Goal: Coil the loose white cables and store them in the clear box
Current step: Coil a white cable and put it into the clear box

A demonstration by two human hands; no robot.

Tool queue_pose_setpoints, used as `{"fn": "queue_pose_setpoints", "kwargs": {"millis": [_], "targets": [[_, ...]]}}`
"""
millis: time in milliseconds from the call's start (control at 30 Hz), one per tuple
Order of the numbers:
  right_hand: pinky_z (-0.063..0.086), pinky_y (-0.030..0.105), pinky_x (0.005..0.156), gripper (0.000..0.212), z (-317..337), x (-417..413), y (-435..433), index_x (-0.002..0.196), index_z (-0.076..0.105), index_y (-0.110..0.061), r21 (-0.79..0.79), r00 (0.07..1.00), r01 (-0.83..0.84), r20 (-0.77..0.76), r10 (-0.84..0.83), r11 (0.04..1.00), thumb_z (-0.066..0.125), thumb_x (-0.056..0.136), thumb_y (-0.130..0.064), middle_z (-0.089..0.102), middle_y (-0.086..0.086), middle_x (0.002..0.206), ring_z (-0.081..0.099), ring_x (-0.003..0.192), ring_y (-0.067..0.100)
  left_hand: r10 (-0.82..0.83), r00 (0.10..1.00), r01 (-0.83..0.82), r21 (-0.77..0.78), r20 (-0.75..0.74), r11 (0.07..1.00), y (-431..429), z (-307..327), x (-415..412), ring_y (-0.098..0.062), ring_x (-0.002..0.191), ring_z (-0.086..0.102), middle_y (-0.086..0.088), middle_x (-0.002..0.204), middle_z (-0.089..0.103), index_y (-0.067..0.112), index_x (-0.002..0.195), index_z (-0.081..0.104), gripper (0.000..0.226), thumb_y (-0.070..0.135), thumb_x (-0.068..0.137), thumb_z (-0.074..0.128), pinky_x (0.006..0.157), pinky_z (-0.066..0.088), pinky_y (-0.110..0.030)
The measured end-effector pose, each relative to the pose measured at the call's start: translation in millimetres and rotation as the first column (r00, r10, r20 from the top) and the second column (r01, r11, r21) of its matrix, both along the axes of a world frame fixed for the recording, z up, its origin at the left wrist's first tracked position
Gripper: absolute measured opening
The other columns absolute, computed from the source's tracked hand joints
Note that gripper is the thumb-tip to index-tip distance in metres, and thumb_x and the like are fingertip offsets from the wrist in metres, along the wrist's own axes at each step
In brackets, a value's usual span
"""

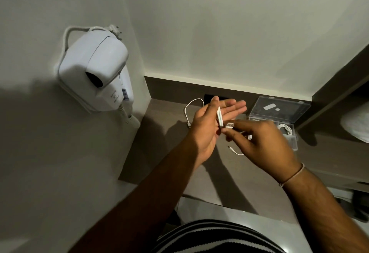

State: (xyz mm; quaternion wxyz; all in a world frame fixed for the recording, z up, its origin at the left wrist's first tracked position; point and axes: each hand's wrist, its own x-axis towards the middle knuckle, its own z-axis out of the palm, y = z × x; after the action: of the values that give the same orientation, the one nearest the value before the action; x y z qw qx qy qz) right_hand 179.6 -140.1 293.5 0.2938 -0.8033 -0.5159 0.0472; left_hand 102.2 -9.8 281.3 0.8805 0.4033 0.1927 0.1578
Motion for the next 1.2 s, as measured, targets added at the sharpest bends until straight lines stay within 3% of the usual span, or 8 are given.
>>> {"fn": "queue_pose_setpoints", "kwargs": {"millis": [167,300,400,533,700,833,1033,1200], "targets": [[0.057,0.017,0.065,0.023,-1.1,3.9,12.5,0.092,0.085,-0.023,0.243,0.974,0.169,-0.190,-0.123,0.955,0.086,0.076,-0.039,0.079,-0.010,0.079,0.073,0.070,0.005,-0.029,1.000,0.029,-0.058,0.002,0.998,0.2,-5.5,3.7,-0.028,0.105,0.074,-0.027,0.125,0.069,-0.003,0.113,0.065,0.051,0.033,0.113,0.029,0.087,0.062,-0.029],[0.060,0.014,0.070,0.027,-16.0,-0.1,21.4,0.096,0.085,-0.017,0.328,0.894,0.342,-0.401,-0.199,0.881,0.091,0.072,-0.028,0.080,-0.014,0.085,0.077,0.076,0.003,-0.024,1.000,0.025,-0.071,0.014,0.997,4.0,-10.0,8.7,-0.030,0.117,0.069,-0.027,0.131,0.066,-0.004,0.119,0.065,0.054,0.034,0.112,0.028,0.104,0.054,-0.038],[0.060,0.020,0.079,0.025,-30.4,-11.4,29.4,0.106,0.083,-0.017,0.350,0.904,0.404,-0.292,-0.312,0.845,0.087,0.081,-0.019,0.079,-0.014,0.095,0.075,0.086,0.000,-0.019,0.999,0.021,-0.087,0.027,0.996,6.7,-14.9,14.8,-0.028,0.129,0.063,-0.022,0.137,0.064,-0.002,0.129,0.061,0.055,0.037,0.112,0.028,0.108,0.050,-0.033],[0.059,0.039,0.079,0.028,-40.4,-20.6,39.9,0.122,0.078,-0.016,0.223,0.930,0.367,-0.104,-0.353,0.903,0.071,0.096,-0.027,0.075,0.001,0.108,0.069,0.094,0.014,-0.048,0.999,0.047,-0.034,-0.013,0.998,10.4,-27.3,17.4,-0.013,0.131,0.060,-0.008,0.140,0.066,0.010,0.131,0.068,0.056,0.043,0.111,0.028,0.107,0.046,-0.030],[0.045,0.018,0.061,0.027,-33.7,-17.2,43.4,0.108,0.082,-0.022,0.038,0.920,0.390,0.031,-0.391,0.920,0.069,0.093,-0.041,0.075,-0.003,0.089,0.063,0.073,0.008,-0.129,0.987,0.129,-0.001,-0.095,0.992,10.0,-52.7,17.2,0.001,0.121,0.064,0.004,0.136,0.066,0.017,0.137,0.065,0.052,0.042,0.111,0.027,0.093,0.052,-0.017],[0.055,0.024,0.064,0.018,-38.7,-13.0,39.8,0.102,0.085,-0.021,0.056,0.862,0.480,-0.213,-0.459,0.875,0.078,0.091,-0.033,0.082,-0.003,0.080,0.071,0.066,0.000,-0.249,0.964,0.246,-0.040,-0.092,0.968,12.4,-71.1,20.2,0.009,0.110,0.067,0.017,0.113,0.077,0.017,0.143,0.059,0.053,0.043,0.111,0.025,0.085,0.051,-0.010],[0.050,0.004,0.060,0.010,-67.2,11.0,22.3,0.095,0.085,-0.023,0.041,0.762,0.595,-0.346,-0.547,0.803,0.082,0.087,-0.027,0.077,-0.021,0.074,0.071,0.065,-0.012,-0.392,0.904,0.376,-0.117,-0.169,0.919,5.3,-87.0,40.5,-0.015,0.135,0.056,-0.004,0.138,0.066,0.013,0.148,0.052,0.050,0.038,0.109,0.032,0.111,0.041,-0.028],[0.050,0.021,0.054,0.016,-107.3,48.2,16.9,0.074,0.085,-0.021,-0.144,0.716,0.616,-0.309,-0.626,0.775,0.080,0.086,-0.030,0.077,-0.008,0.061,0.072,0.059,-0.001,-0.351,0.820,0.310,-0.165,-0.453,0.936,-5.1,-102.0,83.0,-0.018,0.093,0.065,-0.015,0.106,0.075,0.002,0.118,0.067,0.036,0.016,0.106,0.035,0.079,0.049,-0.022]]}}
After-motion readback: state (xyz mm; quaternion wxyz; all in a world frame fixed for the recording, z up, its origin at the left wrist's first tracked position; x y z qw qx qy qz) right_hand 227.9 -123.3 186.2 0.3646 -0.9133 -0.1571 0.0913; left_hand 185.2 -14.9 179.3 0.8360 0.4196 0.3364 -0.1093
